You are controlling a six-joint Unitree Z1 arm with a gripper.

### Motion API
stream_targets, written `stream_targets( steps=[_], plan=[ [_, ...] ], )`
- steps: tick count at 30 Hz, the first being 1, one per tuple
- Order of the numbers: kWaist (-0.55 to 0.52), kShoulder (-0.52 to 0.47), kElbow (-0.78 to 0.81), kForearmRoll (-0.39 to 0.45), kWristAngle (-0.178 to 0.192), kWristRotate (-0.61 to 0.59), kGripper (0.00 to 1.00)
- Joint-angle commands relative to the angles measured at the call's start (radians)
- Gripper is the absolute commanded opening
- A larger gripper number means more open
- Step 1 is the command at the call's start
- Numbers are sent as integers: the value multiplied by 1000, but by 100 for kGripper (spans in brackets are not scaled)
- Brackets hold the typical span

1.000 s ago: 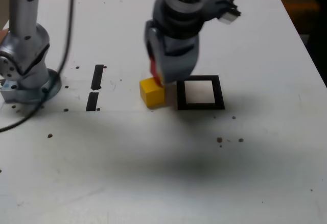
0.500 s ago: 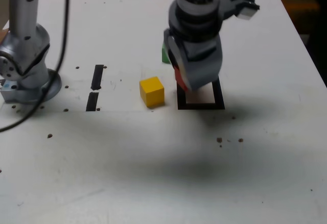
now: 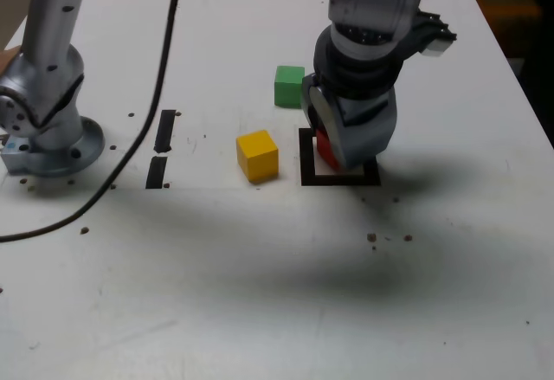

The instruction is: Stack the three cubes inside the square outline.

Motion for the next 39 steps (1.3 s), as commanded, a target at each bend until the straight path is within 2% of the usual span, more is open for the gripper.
stream_targets(
  steps=[1, 4, 6, 13, 16, 23, 26, 29, 33, 34, 39],
  plan=[
    [3, 5, -6, 0, 5, -1, 25],
    [3, 13, -8, 3, 16, -2, 30],
    [3, 16, -5, 10, 29, -4, 38],
    [-15, 24, -10, 54, 67, -19, 84],
    [-18, 22, -10, 63, 70, -19, 98],
    [-18, -43, -12, 92, 67, -49, 99],
    [-18, -140, -19, 132, 61, -89, 100],
    [-18, -257, -36, 192, 23, -164, 100],
    [-27, -362, -49, 294, -59, -287, 100],
    [-37, -381, -49, 343, -74, -352, 100],
    [-62, -386, -44, 487, -70, -677, 100]
  ],
)
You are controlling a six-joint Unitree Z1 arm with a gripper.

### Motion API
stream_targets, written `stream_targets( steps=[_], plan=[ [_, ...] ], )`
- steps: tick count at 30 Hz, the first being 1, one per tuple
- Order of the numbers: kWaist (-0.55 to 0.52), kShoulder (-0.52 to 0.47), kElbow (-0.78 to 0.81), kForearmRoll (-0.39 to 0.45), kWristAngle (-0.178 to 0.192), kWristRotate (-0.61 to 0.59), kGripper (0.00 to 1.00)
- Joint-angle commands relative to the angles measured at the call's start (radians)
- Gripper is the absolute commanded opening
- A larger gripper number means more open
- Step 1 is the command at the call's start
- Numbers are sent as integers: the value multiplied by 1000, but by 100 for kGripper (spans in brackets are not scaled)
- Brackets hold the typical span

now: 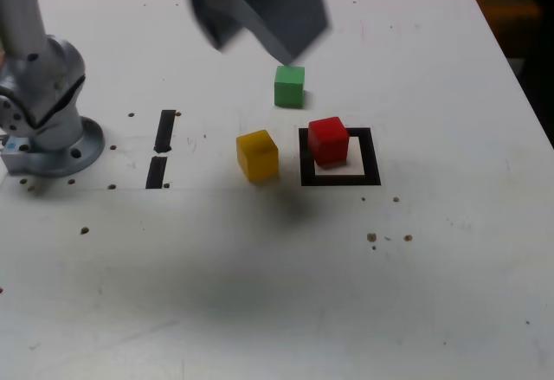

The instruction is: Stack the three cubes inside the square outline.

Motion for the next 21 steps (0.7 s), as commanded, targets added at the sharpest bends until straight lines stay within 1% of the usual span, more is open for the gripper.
stream_targets(
  steps=[1, 2, 4, 6, 8, 12, 14, 16, 18, 21],
  plan=[
    [-4, 13, 10, 38, -13, -255, 100],
    [-2, 13, 13, 47, -24, -301, 100],
    [8, 4, 26, 63, -70, -431, 100],
    [19, -8, 33, 61, -118, -535, 100],
    [29, -20, 45, 22, -192, -650, 100],
    [29, -7, 94, -78, -268, -752, 99],
    [29, 4, 124, -121, -294, -802, 99],
    [29, 15, 149, -152, -308, -848, 99],
    [29, 26, 175, -179, -313, -889, 99],
    [28, 50, 212, -216, -310, -927, 100]
  ],
)
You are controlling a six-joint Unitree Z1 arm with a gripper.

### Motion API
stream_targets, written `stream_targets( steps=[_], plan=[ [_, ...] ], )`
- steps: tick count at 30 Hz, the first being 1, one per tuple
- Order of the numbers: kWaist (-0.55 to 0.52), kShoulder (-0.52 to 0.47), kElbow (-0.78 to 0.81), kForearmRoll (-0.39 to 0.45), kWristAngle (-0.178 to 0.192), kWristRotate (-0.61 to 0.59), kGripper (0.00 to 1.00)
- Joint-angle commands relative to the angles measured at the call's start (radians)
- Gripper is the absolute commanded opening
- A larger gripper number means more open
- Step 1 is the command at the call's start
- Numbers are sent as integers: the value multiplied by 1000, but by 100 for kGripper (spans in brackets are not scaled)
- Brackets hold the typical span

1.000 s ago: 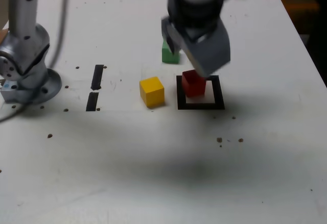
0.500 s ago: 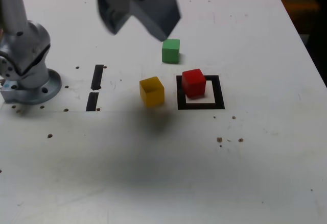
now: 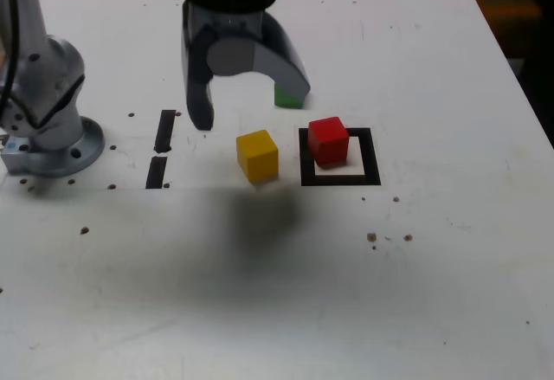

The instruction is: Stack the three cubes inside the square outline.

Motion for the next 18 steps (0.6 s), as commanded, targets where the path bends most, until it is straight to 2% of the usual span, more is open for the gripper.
stream_targets(
  steps=[1, 7, 18],
  plan=[
    [0, 27, 18, -19, 4, -131, 100],
    [7, 62, 60, -62, 18, -139, 100],
    [31, 79, 207, -265, 6, -134, 97]
  ],
)
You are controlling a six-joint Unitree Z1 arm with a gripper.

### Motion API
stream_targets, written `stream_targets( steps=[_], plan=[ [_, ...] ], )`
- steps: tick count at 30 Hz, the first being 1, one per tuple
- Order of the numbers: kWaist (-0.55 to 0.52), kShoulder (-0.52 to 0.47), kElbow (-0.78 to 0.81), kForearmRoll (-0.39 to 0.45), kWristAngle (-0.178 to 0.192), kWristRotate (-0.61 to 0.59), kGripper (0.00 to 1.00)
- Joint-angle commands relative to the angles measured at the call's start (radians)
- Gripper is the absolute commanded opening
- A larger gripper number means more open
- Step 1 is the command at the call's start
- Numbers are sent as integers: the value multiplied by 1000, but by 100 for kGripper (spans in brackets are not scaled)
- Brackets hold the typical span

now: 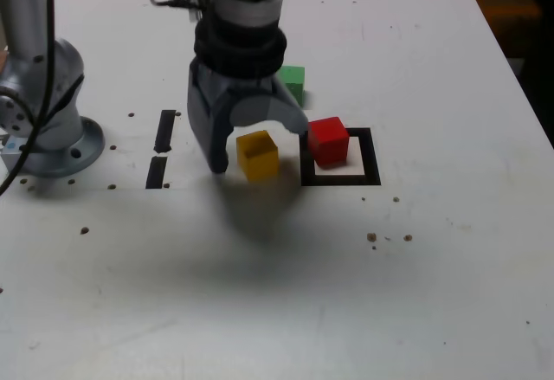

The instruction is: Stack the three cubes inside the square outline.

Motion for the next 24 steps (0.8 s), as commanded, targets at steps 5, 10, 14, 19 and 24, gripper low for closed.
stream_targets(
  steps=[5, 10, 14, 19, 24],
  plan=[
    [7, 23, 52, -79, 1, 13, 88],
    [6, 39, 76, -139, 16, 18, 80],
    [6, 55, 80, -159, 27, 18, 73],
    [7, 65, 74, -156, 40, 18, 63],
    [7, 69, 61, -147, 53, 19, 45]
  ],
)
